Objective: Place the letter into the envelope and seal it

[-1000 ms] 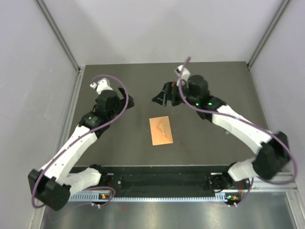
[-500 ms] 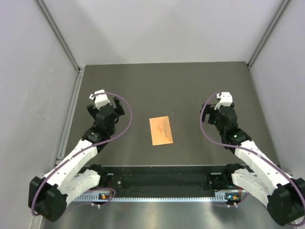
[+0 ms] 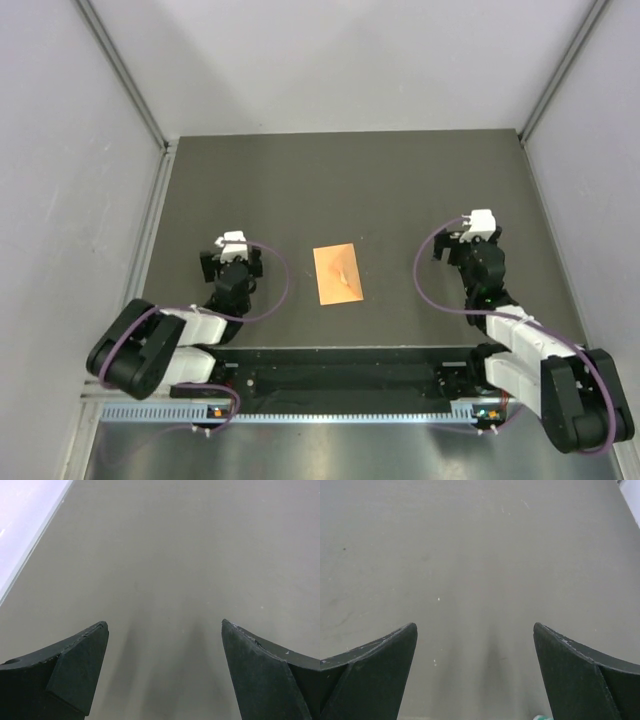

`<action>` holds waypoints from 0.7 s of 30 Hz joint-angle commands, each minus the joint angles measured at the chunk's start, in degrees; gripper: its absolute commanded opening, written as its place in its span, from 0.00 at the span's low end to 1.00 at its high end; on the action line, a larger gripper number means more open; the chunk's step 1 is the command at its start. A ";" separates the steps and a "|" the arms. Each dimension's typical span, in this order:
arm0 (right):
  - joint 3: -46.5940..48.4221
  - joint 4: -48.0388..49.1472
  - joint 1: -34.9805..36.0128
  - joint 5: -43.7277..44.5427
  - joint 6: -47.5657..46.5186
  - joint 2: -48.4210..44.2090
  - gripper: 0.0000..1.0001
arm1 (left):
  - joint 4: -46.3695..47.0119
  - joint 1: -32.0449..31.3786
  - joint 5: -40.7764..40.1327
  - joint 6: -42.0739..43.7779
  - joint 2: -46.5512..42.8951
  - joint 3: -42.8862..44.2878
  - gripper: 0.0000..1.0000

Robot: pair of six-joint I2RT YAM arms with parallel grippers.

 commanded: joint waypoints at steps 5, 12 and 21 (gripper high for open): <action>9.14 -6.23 -0.92 -0.02 2.56 -0.54 0.99 | 6.41 2.45 3.79 2.75 9.24 9.00 0.99; 8.19 -4.94 -1.97 -0.20 3.17 -3.80 0.99 | -1.44 6.93 12.20 1.43 11.90 15.09 0.99; 14.96 -16.29 -1.98 -11.36 7.55 -6.78 0.99 | 20.55 9.39 18.90 -0.83 -0.60 -3.56 0.99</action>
